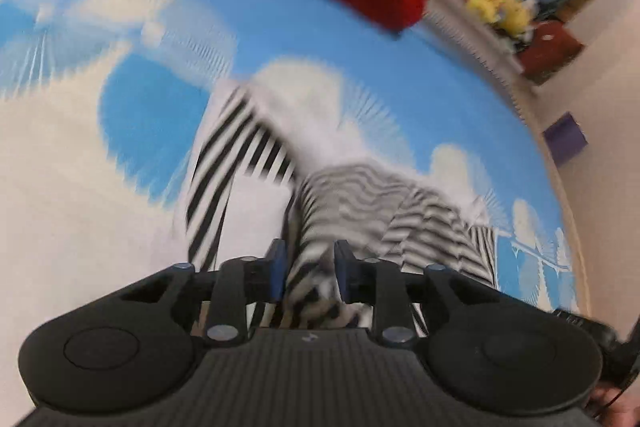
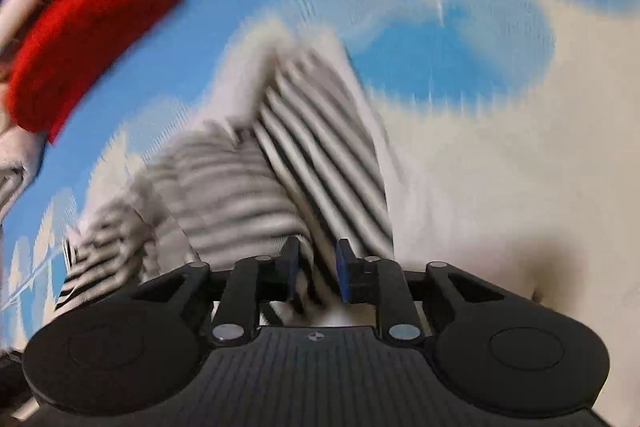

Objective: Fold small clothes

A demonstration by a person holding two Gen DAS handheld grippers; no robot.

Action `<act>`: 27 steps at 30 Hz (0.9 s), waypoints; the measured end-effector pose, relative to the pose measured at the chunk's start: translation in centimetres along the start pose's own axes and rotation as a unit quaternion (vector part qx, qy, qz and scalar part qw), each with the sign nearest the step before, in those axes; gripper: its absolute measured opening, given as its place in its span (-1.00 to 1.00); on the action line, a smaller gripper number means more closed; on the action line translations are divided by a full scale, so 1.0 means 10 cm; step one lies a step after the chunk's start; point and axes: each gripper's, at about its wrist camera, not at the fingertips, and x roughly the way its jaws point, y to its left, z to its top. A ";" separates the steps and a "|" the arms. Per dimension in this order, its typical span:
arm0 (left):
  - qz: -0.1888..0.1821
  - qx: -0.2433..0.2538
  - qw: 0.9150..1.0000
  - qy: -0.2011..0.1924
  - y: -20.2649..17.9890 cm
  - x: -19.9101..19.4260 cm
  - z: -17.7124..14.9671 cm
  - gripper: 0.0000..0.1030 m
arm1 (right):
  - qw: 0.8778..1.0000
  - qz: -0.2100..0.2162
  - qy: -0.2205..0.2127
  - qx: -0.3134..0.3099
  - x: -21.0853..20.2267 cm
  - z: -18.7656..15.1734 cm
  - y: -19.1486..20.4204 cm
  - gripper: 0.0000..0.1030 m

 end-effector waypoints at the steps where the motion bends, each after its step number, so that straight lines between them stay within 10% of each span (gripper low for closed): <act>1: -0.002 0.009 1.000 -0.001 -0.03 -0.01 -0.04 -0.45 | 0.999 0.002 -0.033 -0.025 -0.09 0.02 0.08 -0.53; 5: 0.033 0.040 0.997 0.056 -0.09 0.23 -0.26 -0.45 | 0.997 0.070 -0.007 -0.035 -0.02 0.01 0.11 -0.45; 8: 0.090 0.022 0.987 0.133 0.08 0.43 -0.42 -0.40 | 0.996 0.026 0.081 -0.034 0.32 -0.11 0.05 -0.56; 14: 0.028 0.055 0.998 0.032 -0.19 0.03 -0.22 -0.42 | 0.997 0.036 0.044 -0.047 0.12 -0.06 0.17 -0.46; 19: 0.104 0.041 0.983 0.145 0.01 0.39 -0.38 -0.31 | 0.993 0.001 0.103 -0.054 0.22 -0.18 0.06 -0.39; 22: 0.071 0.069 0.992 0.075 -0.15 0.01 -0.27 -0.28 | 0.995 0.002 0.086 -0.041 0.07 -0.13 0.06 -0.38; 27: 0.055 0.130 0.990 -0.024 -0.27 -0.74 -0.34 -0.25 | 0.996 0.031 -0.060 -0.063 -0.84 0.06 -0.01 -0.37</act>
